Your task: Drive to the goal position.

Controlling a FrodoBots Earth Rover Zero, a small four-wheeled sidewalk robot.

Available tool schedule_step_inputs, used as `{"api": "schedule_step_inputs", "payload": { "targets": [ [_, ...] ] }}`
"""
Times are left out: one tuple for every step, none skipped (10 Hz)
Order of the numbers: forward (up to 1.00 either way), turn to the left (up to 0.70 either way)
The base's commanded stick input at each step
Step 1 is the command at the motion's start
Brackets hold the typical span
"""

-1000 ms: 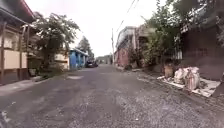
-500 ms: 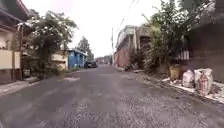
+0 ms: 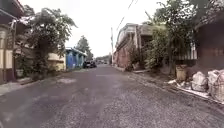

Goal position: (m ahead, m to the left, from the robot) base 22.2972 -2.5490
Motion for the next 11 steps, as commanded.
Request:
{"api": "schedule_step_inputs", "payload": {
  "targets": [
    [0.70,0.00],
    [0.70,0.00],
    [0.70,0.00],
    [0.70,0.00],
    [0.70,0.00],
    [0.70,0.00],
    [0.70,0.00],
    [0.70,0.00],
    [0.70,0.00],
    [0.70,0.00],
    [0.70,0.00]
  ]
}}
